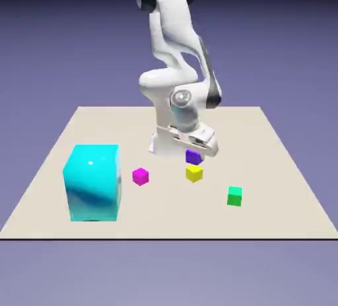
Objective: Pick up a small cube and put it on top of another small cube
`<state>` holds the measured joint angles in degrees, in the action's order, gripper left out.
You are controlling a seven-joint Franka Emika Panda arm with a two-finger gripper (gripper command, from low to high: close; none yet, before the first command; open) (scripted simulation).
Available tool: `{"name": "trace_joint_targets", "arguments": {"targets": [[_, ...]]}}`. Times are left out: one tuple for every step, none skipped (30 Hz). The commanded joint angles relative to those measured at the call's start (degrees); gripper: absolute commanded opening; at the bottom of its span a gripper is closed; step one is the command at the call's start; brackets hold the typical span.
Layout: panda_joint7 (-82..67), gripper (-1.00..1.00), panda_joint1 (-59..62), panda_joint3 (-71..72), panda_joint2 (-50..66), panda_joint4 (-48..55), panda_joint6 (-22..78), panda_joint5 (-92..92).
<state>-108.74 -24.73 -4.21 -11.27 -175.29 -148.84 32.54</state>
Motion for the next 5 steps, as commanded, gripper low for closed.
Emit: {"name": "trace_joint_targets", "arguments": {"targets": [[-1.56, -1.00, -0.56, 0.49, 2.08, -0.03, -1.95, 2.32], [-2.36, -1.00, -0.86, 0.75, 3.18, -0.05, -2.97, 3.52], [-2.36, 1.00, -0.86, 0.75, 3.18, -0.05, -2.97, 3.52], [-2.36, 1.00, -0.86, 0.75, 3.18, -0.05, -2.97, 3.52], [-0.85, 1.00, -0.30, 0.26, 1.11, -0.02, -1.05, 1.26]]}}
